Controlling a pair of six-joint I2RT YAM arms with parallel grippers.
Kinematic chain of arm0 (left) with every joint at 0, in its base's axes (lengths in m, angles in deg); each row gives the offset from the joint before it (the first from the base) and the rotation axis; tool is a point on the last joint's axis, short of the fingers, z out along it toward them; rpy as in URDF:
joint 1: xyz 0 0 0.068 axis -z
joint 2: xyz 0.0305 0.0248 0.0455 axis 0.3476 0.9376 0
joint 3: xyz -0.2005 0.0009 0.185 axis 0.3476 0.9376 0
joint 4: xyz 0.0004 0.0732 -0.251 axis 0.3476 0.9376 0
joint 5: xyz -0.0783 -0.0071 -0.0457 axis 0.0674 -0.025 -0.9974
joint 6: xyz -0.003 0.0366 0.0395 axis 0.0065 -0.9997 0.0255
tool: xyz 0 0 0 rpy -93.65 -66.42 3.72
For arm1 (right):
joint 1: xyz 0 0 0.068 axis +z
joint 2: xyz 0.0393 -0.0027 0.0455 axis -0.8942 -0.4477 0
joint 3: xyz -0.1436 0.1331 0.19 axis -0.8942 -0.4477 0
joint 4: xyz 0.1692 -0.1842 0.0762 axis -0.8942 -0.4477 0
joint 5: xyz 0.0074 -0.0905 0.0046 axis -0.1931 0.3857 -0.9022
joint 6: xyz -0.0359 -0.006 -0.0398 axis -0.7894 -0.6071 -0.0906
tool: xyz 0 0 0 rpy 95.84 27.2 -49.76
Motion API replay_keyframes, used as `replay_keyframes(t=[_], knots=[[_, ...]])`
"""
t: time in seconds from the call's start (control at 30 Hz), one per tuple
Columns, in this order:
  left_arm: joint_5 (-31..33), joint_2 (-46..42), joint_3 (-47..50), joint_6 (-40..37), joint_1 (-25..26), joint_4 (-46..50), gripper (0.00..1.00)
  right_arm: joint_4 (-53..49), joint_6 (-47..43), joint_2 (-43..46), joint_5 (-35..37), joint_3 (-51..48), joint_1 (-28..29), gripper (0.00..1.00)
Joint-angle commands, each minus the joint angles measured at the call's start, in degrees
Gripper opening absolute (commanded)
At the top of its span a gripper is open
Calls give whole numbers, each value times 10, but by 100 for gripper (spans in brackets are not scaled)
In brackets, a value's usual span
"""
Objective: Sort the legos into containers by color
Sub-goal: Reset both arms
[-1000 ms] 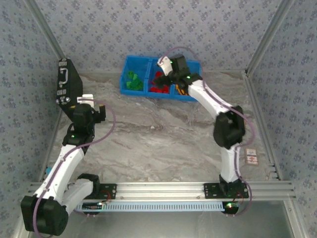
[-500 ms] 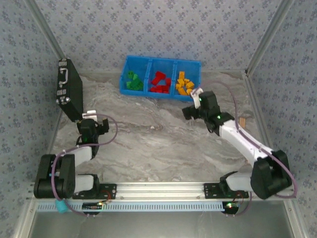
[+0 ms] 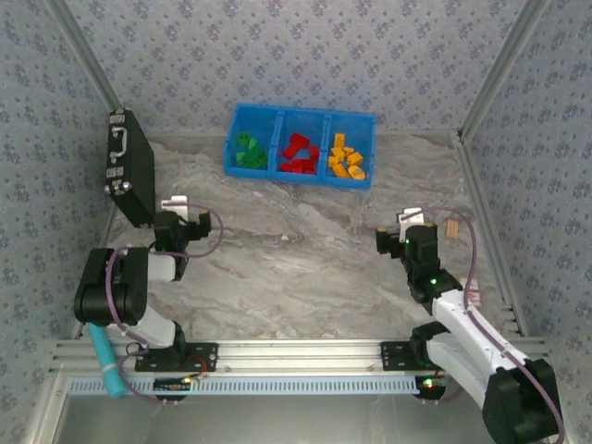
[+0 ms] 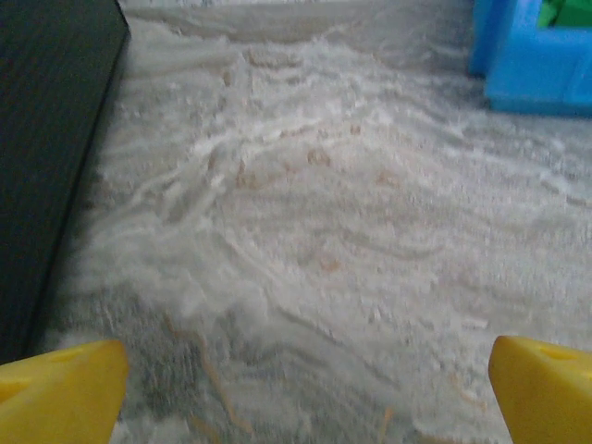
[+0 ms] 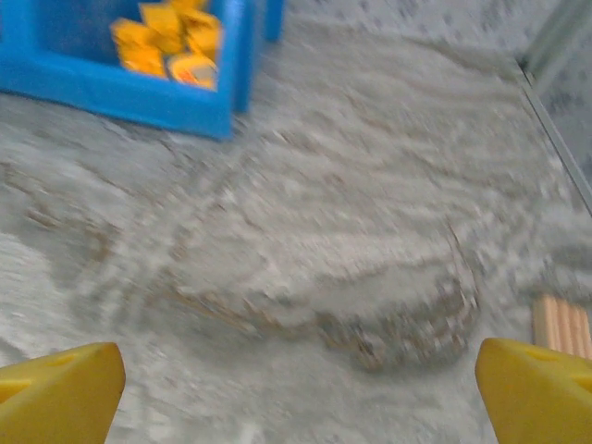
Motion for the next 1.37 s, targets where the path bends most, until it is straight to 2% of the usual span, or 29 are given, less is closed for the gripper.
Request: replay_keyframes(t=[0.0,0.1,0.27,0.4,0.43,0.53,0.57,0.6,0.7,1.33], knots=[[-16,-3,-14,7,-7,7,100,173,15,-26,7,-51,-38,99],[-17,-3,-15,7,-6,8,100,233,-6,-93,-44,-50,-80,99],[-17,-4,-16,6,-6,10,100,323,-48,-196,-81,-41,-108,99],[-17,-4,-15,7,-7,10,100,390,-46,-302,-141,2,-136,99],[-16,-4,-15,6,-6,10,100,371,-48,-331,-144,24,-136,99],[-17,-3,-15,7,-6,9,100,435,-33,-399,-161,25,-152,99],[-16,-4,-15,6,-6,10,100,430,-28,-401,-160,27,-154,99],[-16,-4,-15,6,-6,10,100,380,-24,-390,-166,42,-161,99],[-16,-4,-15,7,-7,10,100,381,-14,-392,-183,46,-174,100],[-17,-3,-16,7,-7,11,100,388,-20,-394,-162,44,-162,100]])
